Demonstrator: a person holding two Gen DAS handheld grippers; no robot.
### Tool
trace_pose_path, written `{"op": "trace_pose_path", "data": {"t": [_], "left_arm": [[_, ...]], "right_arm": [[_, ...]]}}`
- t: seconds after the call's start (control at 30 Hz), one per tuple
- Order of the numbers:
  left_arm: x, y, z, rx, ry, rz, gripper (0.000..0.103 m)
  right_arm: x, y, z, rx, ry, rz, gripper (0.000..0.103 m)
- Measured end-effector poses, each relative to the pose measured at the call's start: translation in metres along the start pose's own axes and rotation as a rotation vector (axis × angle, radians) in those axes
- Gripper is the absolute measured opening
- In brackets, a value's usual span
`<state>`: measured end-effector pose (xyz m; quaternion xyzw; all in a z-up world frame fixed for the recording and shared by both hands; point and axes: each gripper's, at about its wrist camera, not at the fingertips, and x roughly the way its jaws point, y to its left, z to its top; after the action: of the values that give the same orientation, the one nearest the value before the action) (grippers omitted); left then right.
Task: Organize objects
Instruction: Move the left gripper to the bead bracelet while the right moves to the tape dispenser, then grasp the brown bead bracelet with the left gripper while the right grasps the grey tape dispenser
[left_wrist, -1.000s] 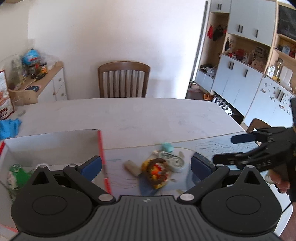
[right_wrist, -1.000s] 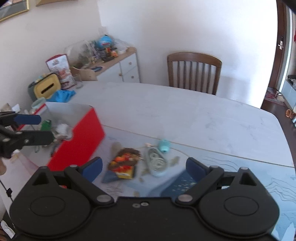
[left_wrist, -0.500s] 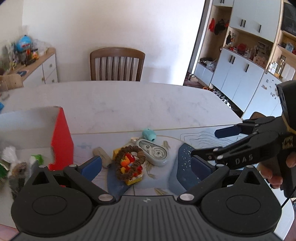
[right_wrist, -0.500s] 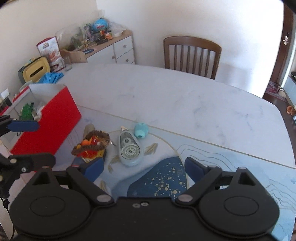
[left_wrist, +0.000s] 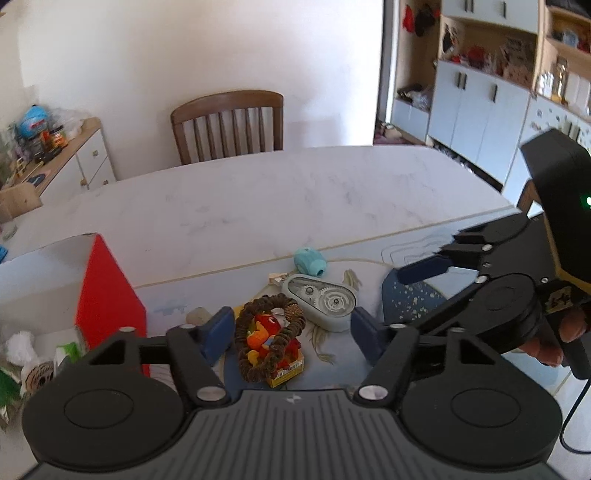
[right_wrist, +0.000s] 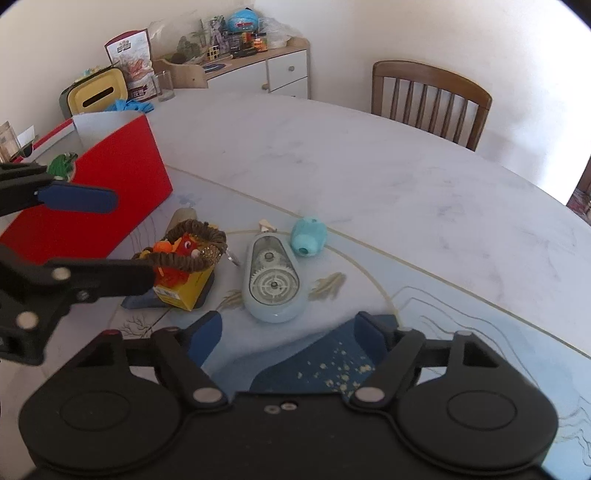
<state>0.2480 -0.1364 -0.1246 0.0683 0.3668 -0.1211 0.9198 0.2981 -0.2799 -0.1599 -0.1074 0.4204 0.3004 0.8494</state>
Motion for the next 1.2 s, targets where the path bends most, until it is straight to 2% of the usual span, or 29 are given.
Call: {"op": "trace_pose_path", "data": {"t": [0.03, 0.1, 0.27, 0.47, 0.63, 0.9, 1.2], "left_arm": [[0.003, -0.001, 0.0, 0.012, 0.005, 0.005, 0.067], [0.008, -0.002, -0.001, 0.028, 0.02, 0.009, 0.057], [0.016, 0.001, -0.005, 0.045, 0.043, 0.008, 0.053], [0.022, -0.002, -0.009, 0.084, 0.053, -0.007, 0.034], [0.024, -0.005, -0.009, 0.115, 0.051, -0.006, 0.029], [0.027, -0.002, -0.006, 0.106, 0.059, -0.007, 0.011], [0.025, 0.003, -0.004, 0.08, 0.051, -0.036, 0.005]], "right_arm": [[0.003, 0.001, 0.001, -0.004, 0.0, 0.004, 0.075], [0.008, 0.003, 0.002, -0.018, -0.003, 0.007, 0.073], [0.02, 0.006, 0.004, -0.045, 0.006, 0.011, 0.067], [0.027, 0.005, 0.007, -0.055, 0.0, 0.022, 0.064], [0.034, 0.007, 0.009, -0.073, 0.007, 0.032, 0.058], [0.038, 0.008, 0.011, -0.093, 0.01, 0.027, 0.054], [0.033, 0.009, 0.007, -0.08, -0.006, 0.016, 0.05]]}}
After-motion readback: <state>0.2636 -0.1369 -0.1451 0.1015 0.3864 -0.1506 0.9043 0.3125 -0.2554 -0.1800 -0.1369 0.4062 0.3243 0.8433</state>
